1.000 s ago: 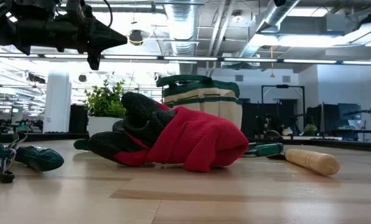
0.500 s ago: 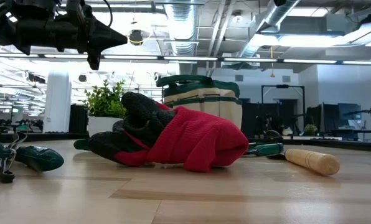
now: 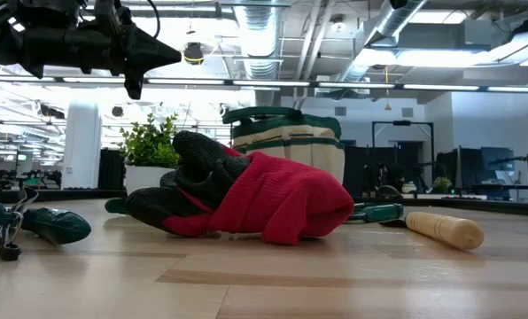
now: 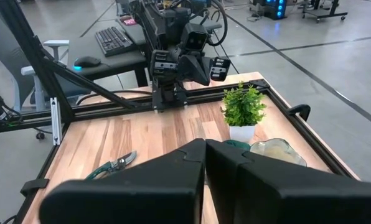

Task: Pick & Place Garden tools in Gardening bag
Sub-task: Put the top right shear scissor into the gardening bag

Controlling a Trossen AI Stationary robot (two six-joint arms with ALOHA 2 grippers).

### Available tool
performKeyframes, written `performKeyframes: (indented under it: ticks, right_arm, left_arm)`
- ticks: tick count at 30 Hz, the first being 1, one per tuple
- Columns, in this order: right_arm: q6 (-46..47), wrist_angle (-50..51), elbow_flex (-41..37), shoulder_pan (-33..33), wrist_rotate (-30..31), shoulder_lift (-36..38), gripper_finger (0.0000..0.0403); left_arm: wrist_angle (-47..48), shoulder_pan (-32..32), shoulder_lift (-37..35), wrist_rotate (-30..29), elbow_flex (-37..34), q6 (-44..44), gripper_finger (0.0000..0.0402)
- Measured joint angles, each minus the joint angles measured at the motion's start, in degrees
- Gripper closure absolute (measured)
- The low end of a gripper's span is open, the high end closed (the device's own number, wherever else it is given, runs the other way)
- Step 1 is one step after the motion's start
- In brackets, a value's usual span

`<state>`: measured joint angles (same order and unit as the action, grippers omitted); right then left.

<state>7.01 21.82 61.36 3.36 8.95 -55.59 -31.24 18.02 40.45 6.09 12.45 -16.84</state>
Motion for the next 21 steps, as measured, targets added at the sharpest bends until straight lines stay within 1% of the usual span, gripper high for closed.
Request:
performKeyframes:
  ticks: [13,16,21]
  right_arm:
    - [0.15,-0.02,0.00,0.12,0.00,0.00,0.0397]
    - [0.14,0.04,0.00,1.20,-0.02,-0.15,0.0400]
    - [0.13,0.05,0.06,3.41,-0.16,-2.95,0.0401]
  left_arm:
    - [0.00,-0.02,0.02,0.00,0.00,-0.07,0.0399]
    - [0.00,0.00,0.01,0.00,0.00,-0.09,0.0399]
    - [-0.04,-0.02,0.02,0.00,0.00,-0.11,0.0399]
